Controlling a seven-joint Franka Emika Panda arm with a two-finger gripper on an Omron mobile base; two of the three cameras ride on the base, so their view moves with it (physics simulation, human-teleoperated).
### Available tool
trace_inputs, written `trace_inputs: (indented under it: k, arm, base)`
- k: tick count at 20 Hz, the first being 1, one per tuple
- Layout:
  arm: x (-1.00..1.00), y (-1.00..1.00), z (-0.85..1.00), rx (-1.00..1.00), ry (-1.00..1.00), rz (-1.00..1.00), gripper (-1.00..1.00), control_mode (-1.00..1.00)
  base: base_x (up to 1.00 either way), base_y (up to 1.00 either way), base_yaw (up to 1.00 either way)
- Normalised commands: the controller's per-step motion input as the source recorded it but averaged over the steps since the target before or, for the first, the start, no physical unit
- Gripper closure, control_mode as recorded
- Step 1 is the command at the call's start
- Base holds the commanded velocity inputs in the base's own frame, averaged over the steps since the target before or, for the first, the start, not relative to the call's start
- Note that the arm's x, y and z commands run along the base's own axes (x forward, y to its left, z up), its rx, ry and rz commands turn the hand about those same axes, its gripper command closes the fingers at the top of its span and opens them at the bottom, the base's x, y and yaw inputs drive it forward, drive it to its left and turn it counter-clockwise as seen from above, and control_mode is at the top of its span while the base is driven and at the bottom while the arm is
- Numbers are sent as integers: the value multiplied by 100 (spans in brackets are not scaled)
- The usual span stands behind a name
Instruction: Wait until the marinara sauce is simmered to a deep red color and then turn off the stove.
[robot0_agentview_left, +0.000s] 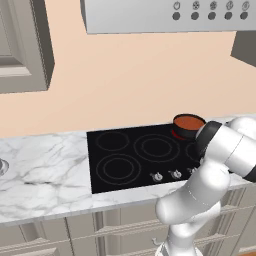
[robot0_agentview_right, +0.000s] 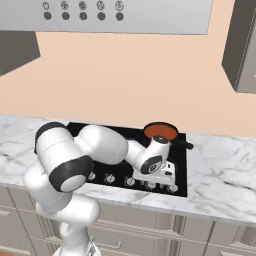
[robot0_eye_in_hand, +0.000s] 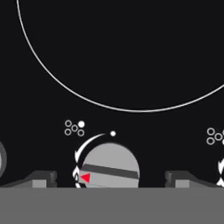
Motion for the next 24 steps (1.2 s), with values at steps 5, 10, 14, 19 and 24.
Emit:
trace_inputs:
  k: [5,10,14,19,24]
  arm:
    - [3,0,-11,0,0,0,-100,-100]
    - [6,0,-8,0,0,0,-100,-100]
    - [0,0,-14,0,0,0,-100,-100]
    - [2,0,-9,0,0,0,-100,-100]
    - [0,0,-4,0,0,0,-100,-100]
  base:
    - [0,0,0]
    - [0,0,0]
    - [0,0,0]
    - [0,0,0]
    - [0,0,0]
